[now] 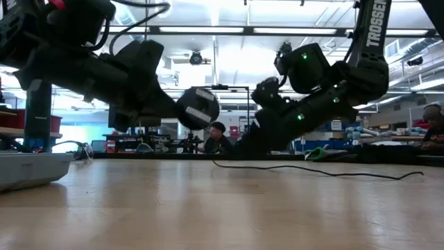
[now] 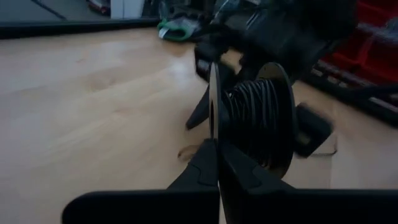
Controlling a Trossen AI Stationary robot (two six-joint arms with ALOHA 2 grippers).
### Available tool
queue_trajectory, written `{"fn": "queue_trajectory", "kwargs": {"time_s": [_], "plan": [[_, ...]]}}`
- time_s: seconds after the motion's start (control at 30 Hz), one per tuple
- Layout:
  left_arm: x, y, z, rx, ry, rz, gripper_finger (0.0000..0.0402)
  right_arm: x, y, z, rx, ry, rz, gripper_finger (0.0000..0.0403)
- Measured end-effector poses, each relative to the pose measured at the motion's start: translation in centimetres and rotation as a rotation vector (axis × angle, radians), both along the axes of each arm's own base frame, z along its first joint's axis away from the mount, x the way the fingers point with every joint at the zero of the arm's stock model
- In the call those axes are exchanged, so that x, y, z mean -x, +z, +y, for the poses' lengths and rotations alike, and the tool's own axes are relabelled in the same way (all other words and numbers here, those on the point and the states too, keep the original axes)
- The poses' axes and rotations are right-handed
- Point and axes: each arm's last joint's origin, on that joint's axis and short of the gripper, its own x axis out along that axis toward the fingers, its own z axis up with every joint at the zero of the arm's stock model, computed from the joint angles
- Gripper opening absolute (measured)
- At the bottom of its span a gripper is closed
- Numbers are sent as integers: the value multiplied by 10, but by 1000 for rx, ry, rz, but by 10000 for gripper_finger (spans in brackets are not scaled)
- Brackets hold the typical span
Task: Coil cords
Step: Coil the black wire onto the spool
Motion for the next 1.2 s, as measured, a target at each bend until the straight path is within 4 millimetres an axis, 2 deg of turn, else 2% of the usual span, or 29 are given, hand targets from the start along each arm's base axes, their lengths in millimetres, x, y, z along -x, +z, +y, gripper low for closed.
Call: {"fn": "queue_trajectory", "kwargs": {"time_s": [0.6,0.8,0.97,1.1,1.2], "plan": [[-4,22,-1,-92,-16,-155,0,3,-7,5,-31,46,72,128],[-4,23,-1,-91,-16,-168,0,3,-7,10,-29,57,79,83],[-4,25,-1,-87,-15,-189,0,3,-7,15,-26,65,85,12],[-4,25,-1,-87,-19,-186,0,5,-3,13,-48,-4,89,5],[-4,23,-2,-87,-39,-173,0,8,11,5,-52,-39,91,3]]}}
